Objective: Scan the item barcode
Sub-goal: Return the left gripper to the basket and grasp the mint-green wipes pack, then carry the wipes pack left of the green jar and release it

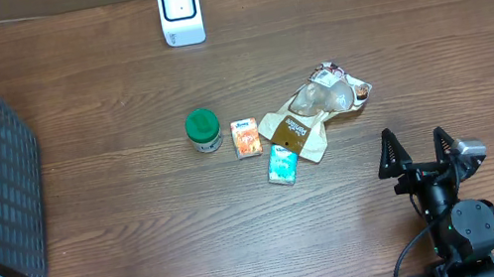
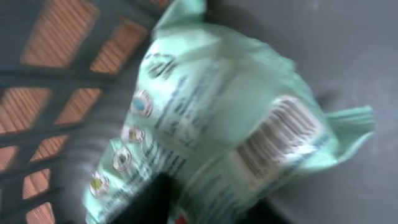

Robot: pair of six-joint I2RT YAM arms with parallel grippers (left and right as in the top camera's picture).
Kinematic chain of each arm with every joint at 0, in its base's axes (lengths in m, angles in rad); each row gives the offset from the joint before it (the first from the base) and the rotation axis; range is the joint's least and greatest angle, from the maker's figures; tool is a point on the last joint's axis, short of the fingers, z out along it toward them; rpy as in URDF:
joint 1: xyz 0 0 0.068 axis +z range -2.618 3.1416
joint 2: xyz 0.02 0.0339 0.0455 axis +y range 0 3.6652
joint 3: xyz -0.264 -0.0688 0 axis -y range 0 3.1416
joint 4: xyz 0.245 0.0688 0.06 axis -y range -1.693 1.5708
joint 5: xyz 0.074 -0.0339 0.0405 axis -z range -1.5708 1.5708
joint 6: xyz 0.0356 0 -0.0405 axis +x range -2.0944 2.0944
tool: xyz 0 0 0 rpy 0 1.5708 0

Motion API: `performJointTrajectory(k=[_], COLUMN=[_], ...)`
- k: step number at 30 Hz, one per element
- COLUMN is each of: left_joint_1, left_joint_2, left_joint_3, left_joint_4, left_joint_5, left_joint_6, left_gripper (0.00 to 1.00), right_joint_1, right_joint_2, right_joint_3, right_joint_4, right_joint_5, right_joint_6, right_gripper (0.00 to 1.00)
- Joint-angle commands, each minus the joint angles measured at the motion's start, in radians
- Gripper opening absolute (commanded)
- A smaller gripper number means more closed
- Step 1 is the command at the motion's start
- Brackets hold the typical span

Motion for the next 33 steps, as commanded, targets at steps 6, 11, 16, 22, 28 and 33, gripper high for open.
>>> performJointTrajectory(k=[6,11,16,22,28,33], left_joint_1=[-0.003,-0.044,-0.134,-0.285,-0.51,-0.749], left_joint_2=[0.05,-0.008,-0.134,-0.346,-0.581,-0.655], left_joint_3=[0.016,0.132,0.316,0.511,0.564,0.543], left_joint_4=[-0.066,-0.17,-0.259,-0.309,-0.354,-0.527], left_joint_5=[0.032,0.146,0.229,0.296,0.295,0.296], left_joint_6=[0.007,-0.062,-0.128,-0.202,-0.202,-0.273], left_gripper=[0.04,0.04,0.04,0.04,0.04,0.04], right_joint_1=[-0.001,-0.001,-0.001,-0.001,-0.001,-0.001], right_joint_2=[-0.002,-0.002,-0.002,-0.002,-0.002,-0.002], right_joint_3=[-0.01,-0.01,-0.01,-0.01,-0.01,-0.01], right_joint_4=[0.005,0.005,0.005,0.005,0.005,0.005], right_joint_5=[0.006,0.006,0.006,0.006,0.006,0.006], right_joint_6=[-0.007,-0.007,-0.007,-0.007,-0.007,-0.007], right_gripper=[1.0,1.0,1.0,1.0,1.0,1.0])
